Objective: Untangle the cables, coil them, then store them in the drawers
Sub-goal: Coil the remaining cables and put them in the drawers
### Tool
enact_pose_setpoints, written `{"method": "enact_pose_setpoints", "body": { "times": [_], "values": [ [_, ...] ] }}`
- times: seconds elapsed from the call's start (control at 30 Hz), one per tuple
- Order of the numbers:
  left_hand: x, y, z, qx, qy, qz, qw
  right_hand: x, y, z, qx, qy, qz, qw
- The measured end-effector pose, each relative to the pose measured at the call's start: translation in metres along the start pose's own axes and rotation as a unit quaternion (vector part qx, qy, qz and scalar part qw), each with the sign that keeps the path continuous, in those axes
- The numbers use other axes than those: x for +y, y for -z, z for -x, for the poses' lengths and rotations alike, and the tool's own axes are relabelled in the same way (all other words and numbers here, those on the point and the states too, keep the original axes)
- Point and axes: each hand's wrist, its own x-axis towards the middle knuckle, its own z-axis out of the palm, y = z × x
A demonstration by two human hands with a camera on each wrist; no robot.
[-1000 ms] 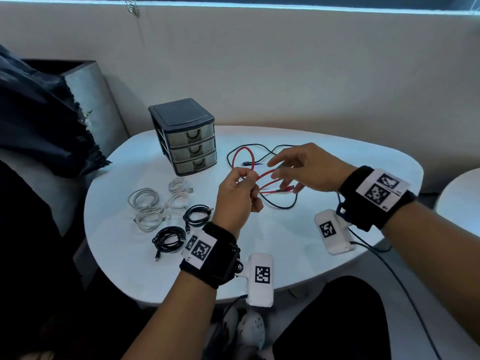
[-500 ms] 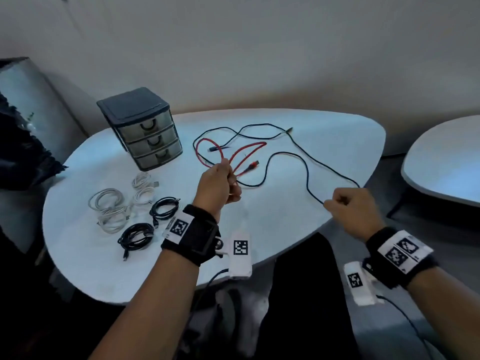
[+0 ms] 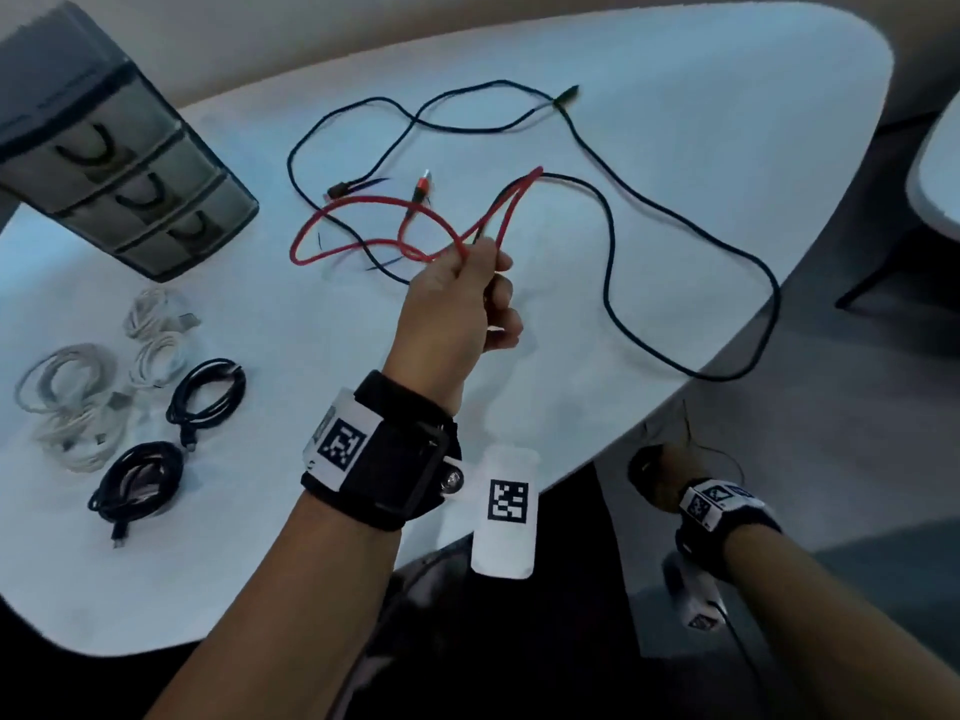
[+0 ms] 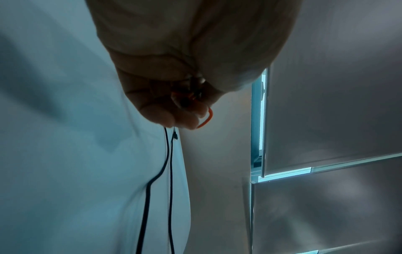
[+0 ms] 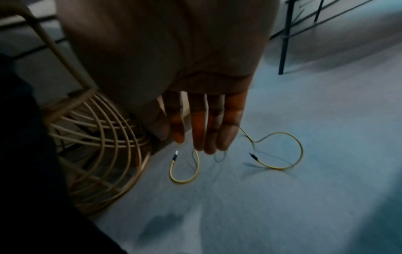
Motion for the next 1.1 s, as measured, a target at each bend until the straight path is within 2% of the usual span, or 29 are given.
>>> {"method": "enact_pose_setpoints", "body": {
  "times": [0.17, 0.4, 0.7, 0.87, 1.0, 1.1],
  "values": [
    [-0.013, -0.029, -0.009, -0.017, 0.005, -0.036, 0.999, 0.030, -0.028, -0.018, -0.045, -0.025, 0.021, 0.998],
    [-0.023, -0.041, -0.021, 0.010, 0.011, -0.064, 0.998, 0.048, -0.023, -0.022, -0.041, -0.055, -0.028, 0.997],
    [-0.031, -0.038, -0.016, 0.012, 0.011, -0.060, 0.998, 0.058, -0.003, -0.030, 0.019, -0.085, -0.059, 0.994],
    [-0.039, -0.034, -0.008, 0.013, -0.020, -0.161, 0.987, 0.062, -0.005, -0.017, 0.015, -0.095, -0.043, 0.994],
    [-0.041, -0.035, 0.000, -0.016, -0.041, -0.212, 0.976, 0.061, 0.006, -0.007, 0.050, -0.076, -0.001, 0.996],
    [-0.045, -0.032, 0.004, -0.019, -0.042, -0.211, 0.976, 0.062, 0.014, 0.001, 0.077, -0.076, 0.042, 0.993]
  ]
}}
